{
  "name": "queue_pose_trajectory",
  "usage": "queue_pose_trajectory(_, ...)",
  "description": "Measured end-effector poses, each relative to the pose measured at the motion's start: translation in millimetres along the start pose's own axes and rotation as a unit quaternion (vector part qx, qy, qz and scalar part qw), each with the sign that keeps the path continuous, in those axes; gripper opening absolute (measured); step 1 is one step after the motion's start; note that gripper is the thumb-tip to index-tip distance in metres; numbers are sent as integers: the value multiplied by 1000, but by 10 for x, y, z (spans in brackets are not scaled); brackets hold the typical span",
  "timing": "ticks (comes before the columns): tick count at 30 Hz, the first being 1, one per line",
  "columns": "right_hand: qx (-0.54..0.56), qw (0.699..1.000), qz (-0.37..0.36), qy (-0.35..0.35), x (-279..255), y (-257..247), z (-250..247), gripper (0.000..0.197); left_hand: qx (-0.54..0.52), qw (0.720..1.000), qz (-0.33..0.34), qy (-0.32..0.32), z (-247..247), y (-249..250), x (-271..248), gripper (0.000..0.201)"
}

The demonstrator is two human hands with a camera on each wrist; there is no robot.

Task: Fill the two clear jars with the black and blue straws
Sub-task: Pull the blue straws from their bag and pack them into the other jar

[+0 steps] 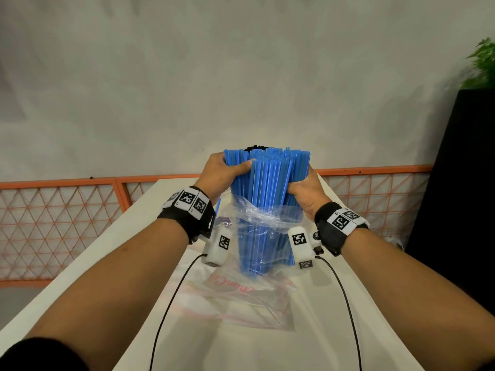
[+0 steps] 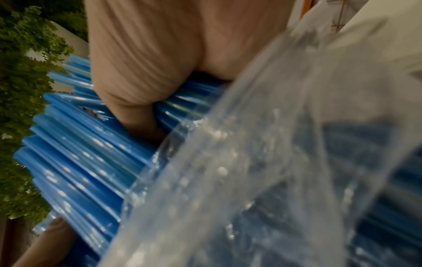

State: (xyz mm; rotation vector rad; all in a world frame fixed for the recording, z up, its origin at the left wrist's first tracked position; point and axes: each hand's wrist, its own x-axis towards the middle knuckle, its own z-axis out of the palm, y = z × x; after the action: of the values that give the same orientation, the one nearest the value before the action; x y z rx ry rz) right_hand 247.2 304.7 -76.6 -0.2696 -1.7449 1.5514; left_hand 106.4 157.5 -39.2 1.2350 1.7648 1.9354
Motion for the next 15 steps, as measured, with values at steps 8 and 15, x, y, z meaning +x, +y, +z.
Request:
queue_pose_trajectory(8, -11, 1000, -6, 5, 7, -2, 8, 52, -22, 998, 41, 48, -1, 328, 42, 17)
queue_pose_trajectory(15, -24, 1000, -9, 10, 22, 19, -1, 48, -74, 991, 79, 81, -10, 725, 58, 13)
